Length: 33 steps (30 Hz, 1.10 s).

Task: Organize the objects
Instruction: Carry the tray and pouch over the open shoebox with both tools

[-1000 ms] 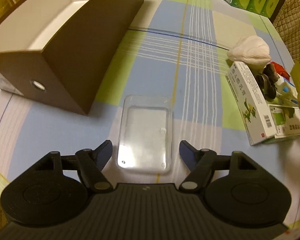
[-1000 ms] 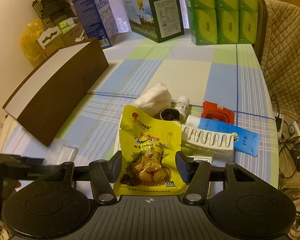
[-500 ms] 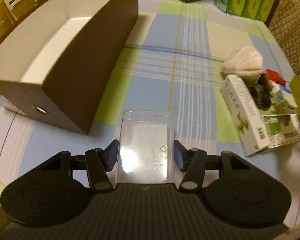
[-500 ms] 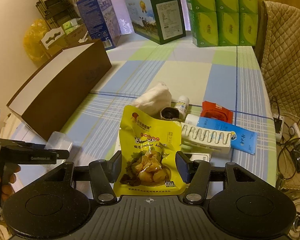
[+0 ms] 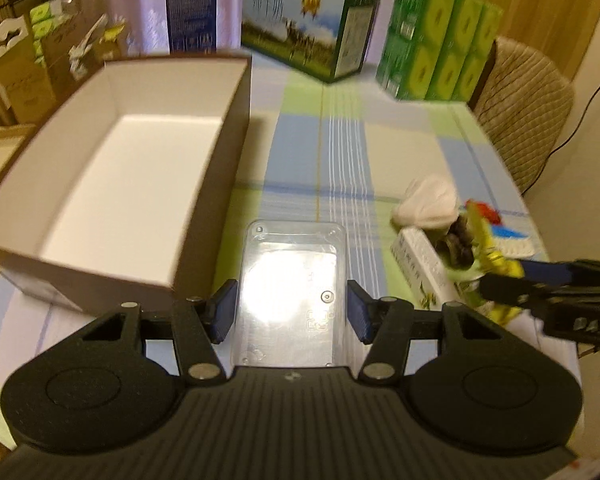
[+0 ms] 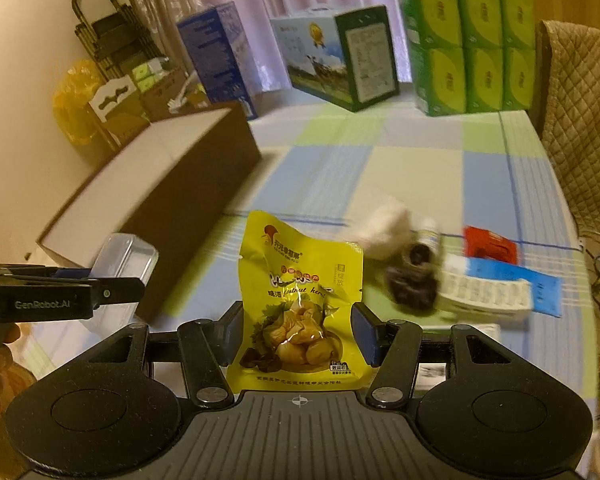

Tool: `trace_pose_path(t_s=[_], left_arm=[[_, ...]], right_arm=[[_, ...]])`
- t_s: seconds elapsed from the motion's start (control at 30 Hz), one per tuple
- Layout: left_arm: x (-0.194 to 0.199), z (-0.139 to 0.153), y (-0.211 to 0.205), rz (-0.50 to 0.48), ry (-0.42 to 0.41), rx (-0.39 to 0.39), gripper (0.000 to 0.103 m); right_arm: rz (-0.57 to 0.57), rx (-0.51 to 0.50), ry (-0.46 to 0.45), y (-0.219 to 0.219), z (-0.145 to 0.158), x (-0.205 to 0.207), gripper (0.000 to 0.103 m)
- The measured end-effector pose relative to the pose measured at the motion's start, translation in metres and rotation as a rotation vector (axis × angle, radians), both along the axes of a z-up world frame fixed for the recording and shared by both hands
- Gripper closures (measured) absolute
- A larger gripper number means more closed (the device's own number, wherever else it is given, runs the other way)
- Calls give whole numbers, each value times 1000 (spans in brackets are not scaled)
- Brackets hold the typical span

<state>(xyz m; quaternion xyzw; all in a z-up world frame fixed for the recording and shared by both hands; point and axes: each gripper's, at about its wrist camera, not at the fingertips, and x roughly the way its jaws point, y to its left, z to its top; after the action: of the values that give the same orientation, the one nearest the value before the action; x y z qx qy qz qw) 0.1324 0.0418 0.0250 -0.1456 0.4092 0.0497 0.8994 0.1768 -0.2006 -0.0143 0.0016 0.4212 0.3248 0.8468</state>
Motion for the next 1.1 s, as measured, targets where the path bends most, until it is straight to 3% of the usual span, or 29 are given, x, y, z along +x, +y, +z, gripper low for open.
trace_pose_path(t_s=[0.33, 0.53, 0.83, 1.1], left_arm=[[-12, 33, 74, -4, -108, 11, 51], [-11, 39, 126, 30, -130, 40, 51], [3, 15, 185, 76, -73, 62, 51], [16, -20, 221, 83, 4, 52, 51]], right_arm=[[46, 82, -36, 90, 25, -15, 50], [99, 137, -60, 154, 39, -12, 50], [156, 126, -28, 241, 34, -1, 50], [166, 21, 25, 286, 8, 9, 50]])
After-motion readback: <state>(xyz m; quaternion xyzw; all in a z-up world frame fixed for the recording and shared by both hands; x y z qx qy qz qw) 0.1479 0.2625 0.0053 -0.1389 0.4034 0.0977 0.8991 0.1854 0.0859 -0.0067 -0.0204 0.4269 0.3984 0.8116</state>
